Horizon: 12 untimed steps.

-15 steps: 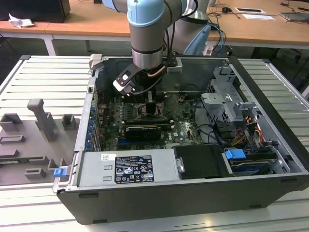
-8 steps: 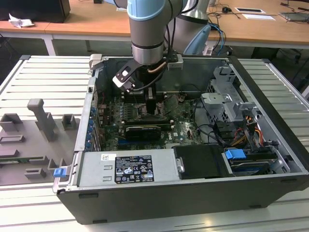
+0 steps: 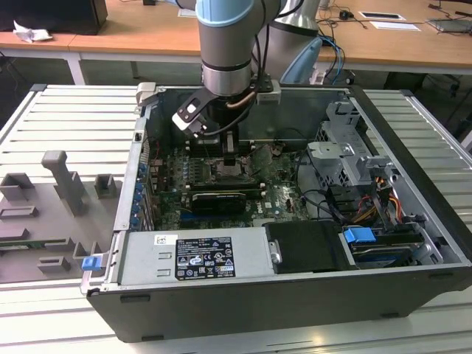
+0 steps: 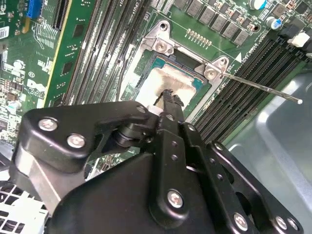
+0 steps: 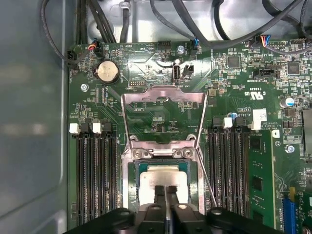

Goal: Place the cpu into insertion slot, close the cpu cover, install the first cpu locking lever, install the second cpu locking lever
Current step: 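Place the cpu into insertion slot, then close the cpu cover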

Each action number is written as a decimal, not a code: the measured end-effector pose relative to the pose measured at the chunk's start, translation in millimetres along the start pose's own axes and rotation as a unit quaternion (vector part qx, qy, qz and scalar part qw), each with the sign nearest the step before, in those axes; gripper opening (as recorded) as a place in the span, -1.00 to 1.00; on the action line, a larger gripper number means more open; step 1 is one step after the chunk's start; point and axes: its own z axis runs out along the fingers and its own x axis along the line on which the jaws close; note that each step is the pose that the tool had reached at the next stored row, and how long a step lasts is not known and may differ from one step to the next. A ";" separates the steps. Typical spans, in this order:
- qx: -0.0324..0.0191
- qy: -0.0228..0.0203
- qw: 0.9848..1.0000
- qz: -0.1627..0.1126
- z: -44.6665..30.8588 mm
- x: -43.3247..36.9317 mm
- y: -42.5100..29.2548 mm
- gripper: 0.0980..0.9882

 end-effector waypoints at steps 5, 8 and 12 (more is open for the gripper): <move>0.000 0.000 1.000 0.000 -4.0 0.1 0.4 -0.98; 0.000 0.000 1.000 0.000 -4.2 -0.2 0.6 -0.98; 0.005 0.005 1.000 0.000 -3.8 -0.9 6.4 -0.98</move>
